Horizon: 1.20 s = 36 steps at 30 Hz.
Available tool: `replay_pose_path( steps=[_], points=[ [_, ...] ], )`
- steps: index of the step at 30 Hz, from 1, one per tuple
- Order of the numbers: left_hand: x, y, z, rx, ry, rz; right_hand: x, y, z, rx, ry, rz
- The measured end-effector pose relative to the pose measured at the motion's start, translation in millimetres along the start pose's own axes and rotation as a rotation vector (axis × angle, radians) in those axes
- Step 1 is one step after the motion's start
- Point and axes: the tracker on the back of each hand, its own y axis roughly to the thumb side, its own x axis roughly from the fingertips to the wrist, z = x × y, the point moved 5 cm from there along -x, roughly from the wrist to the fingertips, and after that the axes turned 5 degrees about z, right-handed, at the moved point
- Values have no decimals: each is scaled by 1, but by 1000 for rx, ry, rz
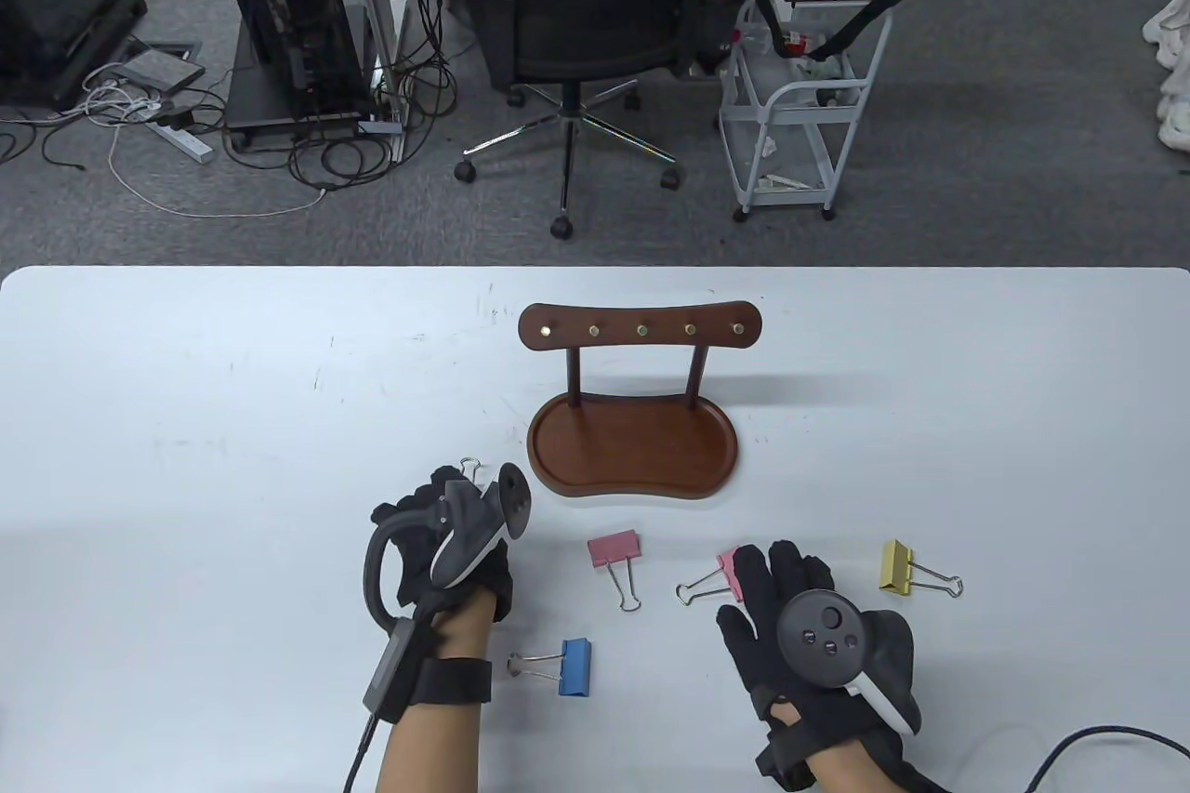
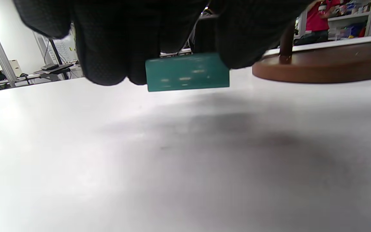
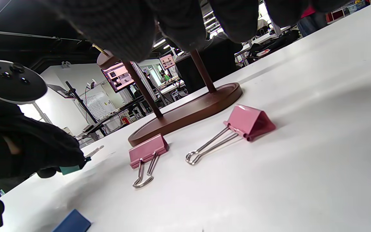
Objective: Hook binder clip onto key rack
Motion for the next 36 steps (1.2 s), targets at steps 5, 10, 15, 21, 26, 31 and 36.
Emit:
replay_pose_path(
  steps=[5, 10, 15, 21, 26, 31, 36],
  points=[
    [15, 0, 17, 10, 75, -58, 1, 0, 0, -6, 3, 0],
    [37, 1, 36, 39, 156, -113, 1, 1, 0, -6, 4, -5],
    [61, 1, 55, 63, 234, -160, 1, 0, 1, -5, 9, -2],
    [85, -1, 79, 112, 309, -198, 1, 0, 2, -7, 17, 1],
    [100, 0, 94, 141, 353, -216, 2, 1, 2, -4, 16, 1],
    [107, 3, 110, 177, 379, -215, 2, 1, 3, -1, 18, -1],
    [110, 13, 127, 189, 409, -217, 2, 2, 3, 6, 19, -1]
  ],
)
